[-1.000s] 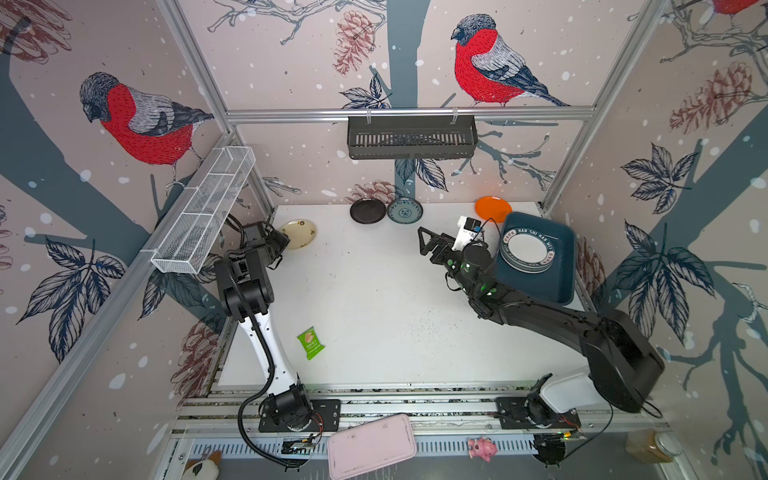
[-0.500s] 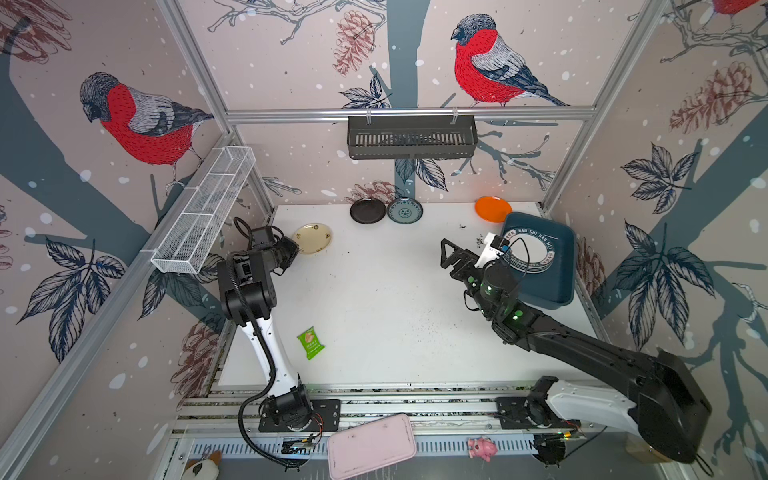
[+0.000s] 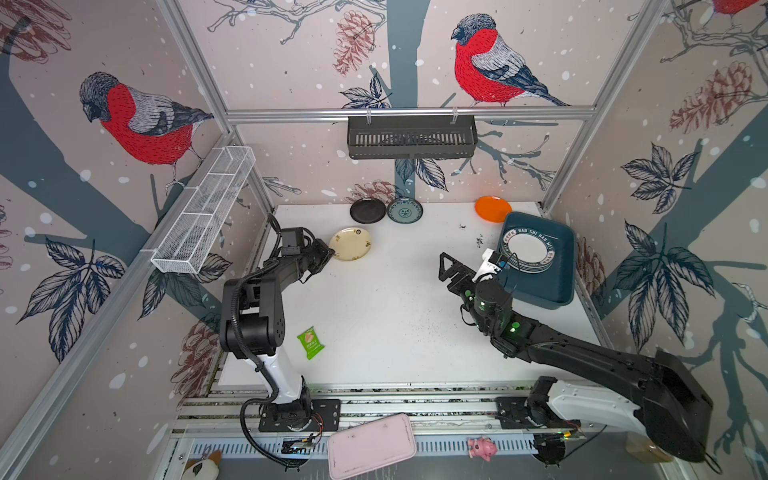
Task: Place the plates into the plastic bin on the countertop
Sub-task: 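Bring the cream plate toward the table center while the right gripper reaches toward it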
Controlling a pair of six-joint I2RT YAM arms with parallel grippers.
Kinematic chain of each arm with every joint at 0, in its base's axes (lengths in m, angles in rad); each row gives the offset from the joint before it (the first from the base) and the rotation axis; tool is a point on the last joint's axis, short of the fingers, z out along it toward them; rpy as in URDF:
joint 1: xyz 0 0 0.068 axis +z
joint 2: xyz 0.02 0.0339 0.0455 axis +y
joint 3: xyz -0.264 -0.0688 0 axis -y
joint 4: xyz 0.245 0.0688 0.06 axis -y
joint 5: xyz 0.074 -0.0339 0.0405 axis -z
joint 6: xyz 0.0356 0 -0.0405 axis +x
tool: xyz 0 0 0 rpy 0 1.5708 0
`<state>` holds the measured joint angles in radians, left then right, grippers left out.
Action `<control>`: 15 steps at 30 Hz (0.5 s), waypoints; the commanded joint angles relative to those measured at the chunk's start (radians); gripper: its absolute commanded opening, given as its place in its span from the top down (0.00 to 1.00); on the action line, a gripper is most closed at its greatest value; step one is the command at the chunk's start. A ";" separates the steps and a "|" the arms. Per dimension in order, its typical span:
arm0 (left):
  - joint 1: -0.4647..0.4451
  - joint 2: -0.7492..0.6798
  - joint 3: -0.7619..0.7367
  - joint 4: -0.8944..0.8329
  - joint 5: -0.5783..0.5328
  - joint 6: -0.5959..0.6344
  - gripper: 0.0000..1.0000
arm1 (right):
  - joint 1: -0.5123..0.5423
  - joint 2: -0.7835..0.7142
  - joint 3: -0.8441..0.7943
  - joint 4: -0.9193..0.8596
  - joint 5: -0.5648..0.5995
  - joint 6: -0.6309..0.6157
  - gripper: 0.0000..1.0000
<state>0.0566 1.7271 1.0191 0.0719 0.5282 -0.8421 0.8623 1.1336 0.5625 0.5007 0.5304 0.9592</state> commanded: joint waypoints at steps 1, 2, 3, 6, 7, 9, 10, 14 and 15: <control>-0.050 -0.093 -0.052 0.052 0.058 -0.028 0.99 | 0.004 0.007 0.008 -0.016 0.014 0.021 0.00; -0.069 -0.131 -0.070 0.048 0.061 -0.025 0.99 | 0.004 0.007 0.010 -0.020 0.011 0.021 0.00; -0.090 -0.170 -0.091 0.044 0.063 -0.020 0.99 | 0.004 0.010 0.013 -0.022 0.008 0.017 0.01; -0.158 -0.283 -0.162 0.039 0.063 -0.008 0.99 | 0.004 0.024 0.031 -0.039 -0.011 0.004 0.00; -0.175 -0.315 -0.181 0.040 0.065 -0.002 0.99 | 0.004 0.030 0.040 -0.051 -0.020 0.004 0.00; -0.200 -0.380 -0.225 0.033 0.060 0.022 0.99 | 0.004 0.046 0.063 -0.085 -0.056 -0.009 0.00; -0.202 -0.401 -0.237 0.035 0.065 0.034 0.99 | 0.004 0.052 0.073 -0.094 -0.076 -0.015 0.00; -0.212 -0.444 -0.241 0.016 0.067 0.075 0.99 | 0.003 0.072 0.095 -0.075 -0.170 -0.048 0.00; -0.215 -0.441 -0.230 0.000 0.064 0.090 0.99 | 0.003 0.083 0.099 -0.061 -0.188 -0.056 0.01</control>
<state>-0.1493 1.2942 0.7765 0.0708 0.5766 -0.8036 0.8639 1.2037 0.6472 0.4206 0.4232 0.9394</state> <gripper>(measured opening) 0.080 0.996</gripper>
